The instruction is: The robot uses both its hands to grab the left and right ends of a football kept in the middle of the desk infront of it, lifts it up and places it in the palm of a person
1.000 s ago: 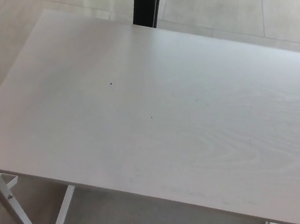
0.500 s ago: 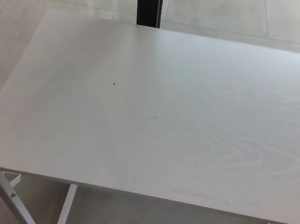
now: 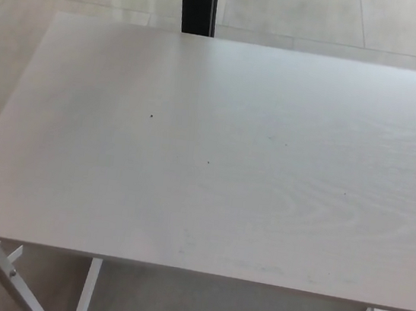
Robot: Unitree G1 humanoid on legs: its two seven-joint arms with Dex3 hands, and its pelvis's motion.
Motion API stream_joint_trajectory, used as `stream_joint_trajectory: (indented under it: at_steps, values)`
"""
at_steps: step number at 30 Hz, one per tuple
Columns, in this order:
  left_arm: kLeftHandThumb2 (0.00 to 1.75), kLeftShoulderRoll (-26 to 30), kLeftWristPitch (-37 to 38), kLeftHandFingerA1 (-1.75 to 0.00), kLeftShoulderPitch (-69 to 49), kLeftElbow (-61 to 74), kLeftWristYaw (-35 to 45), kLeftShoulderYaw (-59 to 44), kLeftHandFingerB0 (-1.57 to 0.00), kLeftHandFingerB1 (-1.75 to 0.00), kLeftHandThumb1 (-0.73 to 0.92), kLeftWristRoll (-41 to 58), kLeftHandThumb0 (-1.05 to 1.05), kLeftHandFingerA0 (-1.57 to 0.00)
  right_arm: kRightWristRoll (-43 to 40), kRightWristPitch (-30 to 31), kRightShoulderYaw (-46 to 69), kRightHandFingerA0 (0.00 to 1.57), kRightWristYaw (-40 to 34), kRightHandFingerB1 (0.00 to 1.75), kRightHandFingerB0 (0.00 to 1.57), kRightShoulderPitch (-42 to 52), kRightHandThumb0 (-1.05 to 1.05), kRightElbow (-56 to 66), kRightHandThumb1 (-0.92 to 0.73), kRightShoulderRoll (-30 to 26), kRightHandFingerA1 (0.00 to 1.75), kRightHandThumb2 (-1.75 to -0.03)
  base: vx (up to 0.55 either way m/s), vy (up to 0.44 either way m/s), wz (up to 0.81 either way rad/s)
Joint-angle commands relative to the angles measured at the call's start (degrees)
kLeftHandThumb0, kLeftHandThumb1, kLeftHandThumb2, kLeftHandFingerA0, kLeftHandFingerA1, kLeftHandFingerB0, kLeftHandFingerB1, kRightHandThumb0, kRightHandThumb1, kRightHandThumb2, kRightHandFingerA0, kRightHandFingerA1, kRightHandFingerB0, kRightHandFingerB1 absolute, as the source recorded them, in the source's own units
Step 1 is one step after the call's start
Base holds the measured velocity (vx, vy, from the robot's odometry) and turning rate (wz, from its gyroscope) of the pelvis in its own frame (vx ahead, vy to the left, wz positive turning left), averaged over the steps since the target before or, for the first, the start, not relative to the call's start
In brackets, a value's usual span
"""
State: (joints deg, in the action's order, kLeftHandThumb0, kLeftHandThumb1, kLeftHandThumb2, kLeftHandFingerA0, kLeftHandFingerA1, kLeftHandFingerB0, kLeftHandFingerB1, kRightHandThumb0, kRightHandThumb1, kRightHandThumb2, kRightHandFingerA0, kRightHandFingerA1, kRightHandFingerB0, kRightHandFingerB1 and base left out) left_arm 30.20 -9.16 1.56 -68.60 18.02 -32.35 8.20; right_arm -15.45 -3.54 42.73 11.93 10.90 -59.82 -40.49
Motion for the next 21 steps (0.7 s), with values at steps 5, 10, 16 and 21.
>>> stream_joint_trajectory:
  at_steps: [5,10,16,21]
  values:
    - [0.65,1.93,3.96,-0.55,0.91,-2.50,-1.21,0.74,-0.33,-0.35,0.82,1.42,-0.82,-0.75,-1.74,-0.25,-0.20,0.91,0.40,0.32,0.29,-0.55,-0.82,0.29,-0.92,-1.32,0.51,-0.72,0.00,0.000,0.00]
    - [0.65,1.91,4.80,-0.54,0.61,-2.57,-0.94,1.30,-0.31,-0.35,0.83,1.50,-0.83,-0.70,-1.90,-0.42,-0.14,0.82,0.17,0.46,0.24,-0.47,-0.80,-0.13,-0.74,-1.45,0.62,-1.08,0.00,0.000,0.00]
    - [0.65,1.99,4.99,-0.55,0.63,-2.52,-1.39,1.67,-0.35,-0.36,0.84,2.22,-0.81,-0.70,-2.29,-0.52,0.08,0.90,0.90,0.32,0.29,-0.37,-0.80,-0.05,-0.92,-1.39,0.52,-0.71,0.00,0.000,0.00]
    - [0.65,2.02,5.34,-0.54,0.86,-2.81,-0.78,1.90,-0.34,-0.36,0.84,2.52,-0.83,-0.67,-2.76,-2.46,0.44,0.87,1.42,0.32,0.31,0.13,-0.85,0.97,-0.92,-0.82,0.52,-0.71,0.00,0.000,0.00]
